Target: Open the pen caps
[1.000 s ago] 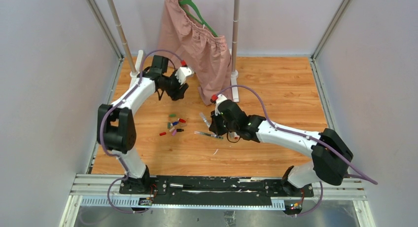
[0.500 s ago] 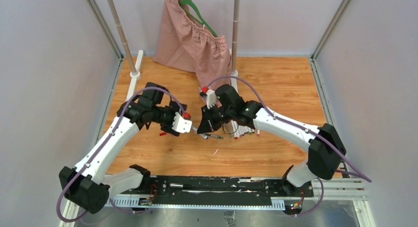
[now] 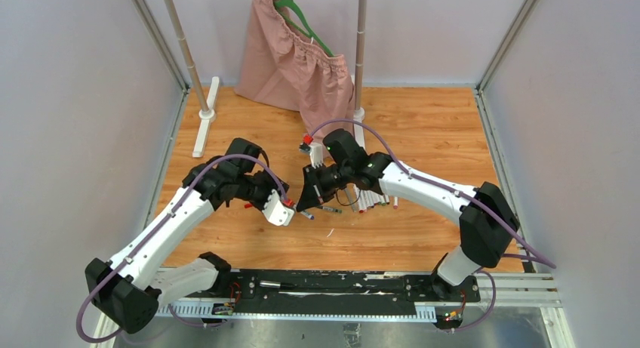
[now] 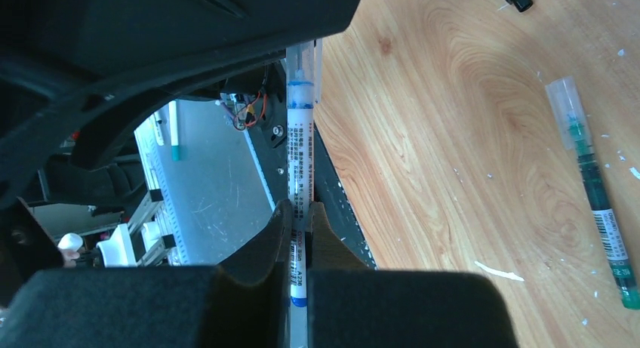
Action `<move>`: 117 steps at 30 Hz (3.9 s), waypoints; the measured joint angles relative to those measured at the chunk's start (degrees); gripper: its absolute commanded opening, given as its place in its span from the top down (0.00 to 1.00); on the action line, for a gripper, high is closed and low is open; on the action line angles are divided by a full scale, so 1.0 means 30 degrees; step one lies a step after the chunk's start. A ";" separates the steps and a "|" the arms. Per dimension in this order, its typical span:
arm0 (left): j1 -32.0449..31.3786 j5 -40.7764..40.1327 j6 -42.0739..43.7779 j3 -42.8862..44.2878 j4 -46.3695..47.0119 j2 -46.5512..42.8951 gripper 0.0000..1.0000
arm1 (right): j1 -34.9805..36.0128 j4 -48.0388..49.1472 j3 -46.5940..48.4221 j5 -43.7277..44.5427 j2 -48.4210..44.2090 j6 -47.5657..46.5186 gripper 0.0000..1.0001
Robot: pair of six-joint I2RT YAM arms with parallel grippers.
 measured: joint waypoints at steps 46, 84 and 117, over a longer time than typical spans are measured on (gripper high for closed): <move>-0.0306 0.1078 -0.1107 0.1625 0.1938 0.2922 1.00 | -0.0692 0.6572 -0.5413 0.3679 -0.4291 0.2477 1.00; 0.6921 -0.8211 0.1239 0.0809 0.5093 0.4597 0.86 | -0.0823 -0.2382 -0.7206 0.3636 -0.7715 -0.0386 1.00; -0.0546 -0.0036 -0.5960 0.0328 0.0918 -0.0270 0.46 | -0.0707 0.5858 -0.1734 0.0219 -0.1078 0.2958 1.00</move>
